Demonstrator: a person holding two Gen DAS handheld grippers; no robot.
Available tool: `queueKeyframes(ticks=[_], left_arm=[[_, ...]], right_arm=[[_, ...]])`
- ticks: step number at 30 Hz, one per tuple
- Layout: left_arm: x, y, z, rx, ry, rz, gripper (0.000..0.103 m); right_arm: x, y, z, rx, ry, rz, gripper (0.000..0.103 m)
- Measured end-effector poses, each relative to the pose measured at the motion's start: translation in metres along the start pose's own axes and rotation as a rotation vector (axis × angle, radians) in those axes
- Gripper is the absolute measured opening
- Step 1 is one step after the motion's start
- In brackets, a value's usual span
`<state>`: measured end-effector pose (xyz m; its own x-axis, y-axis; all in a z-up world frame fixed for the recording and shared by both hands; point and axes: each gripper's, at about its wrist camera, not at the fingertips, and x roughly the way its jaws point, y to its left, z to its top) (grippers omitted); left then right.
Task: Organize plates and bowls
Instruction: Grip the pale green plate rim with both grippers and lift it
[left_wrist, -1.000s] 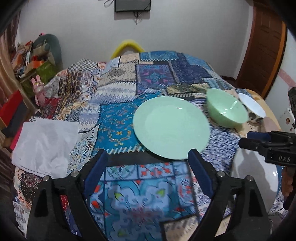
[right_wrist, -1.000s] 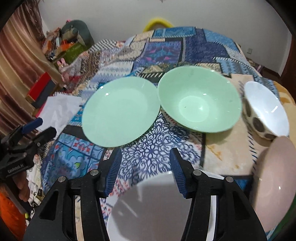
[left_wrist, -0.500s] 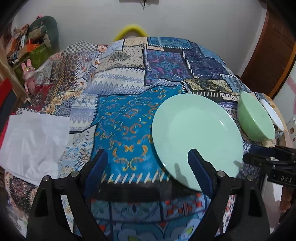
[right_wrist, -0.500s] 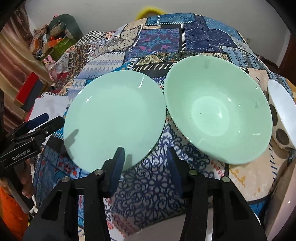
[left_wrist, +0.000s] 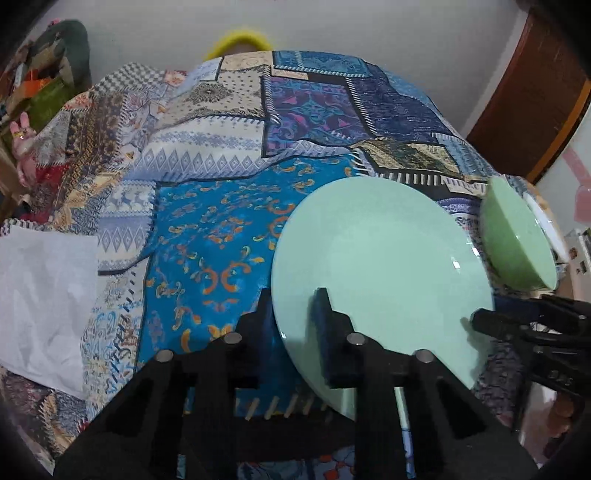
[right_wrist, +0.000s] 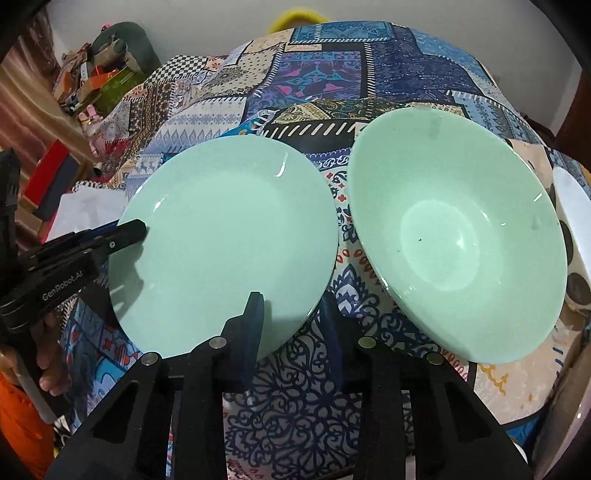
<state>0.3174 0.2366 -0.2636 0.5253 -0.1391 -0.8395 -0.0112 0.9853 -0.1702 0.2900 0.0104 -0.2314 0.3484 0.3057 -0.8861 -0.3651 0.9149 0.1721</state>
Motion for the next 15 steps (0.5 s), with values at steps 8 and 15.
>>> queueKeyframes(ticks=[8, 15], left_arm=[[-0.021, 0.001, -0.025, 0.016, 0.016, 0.033, 0.020], [-0.052, 0.009, -0.069, -0.023, 0.038, 0.034, 0.020]], right_arm=[[-0.002, 0.005, -0.009, -0.044, 0.044, 0.084, 0.025], [-0.006, 0.016, -0.025, -0.099, 0.080, 0.142, 0.021]])
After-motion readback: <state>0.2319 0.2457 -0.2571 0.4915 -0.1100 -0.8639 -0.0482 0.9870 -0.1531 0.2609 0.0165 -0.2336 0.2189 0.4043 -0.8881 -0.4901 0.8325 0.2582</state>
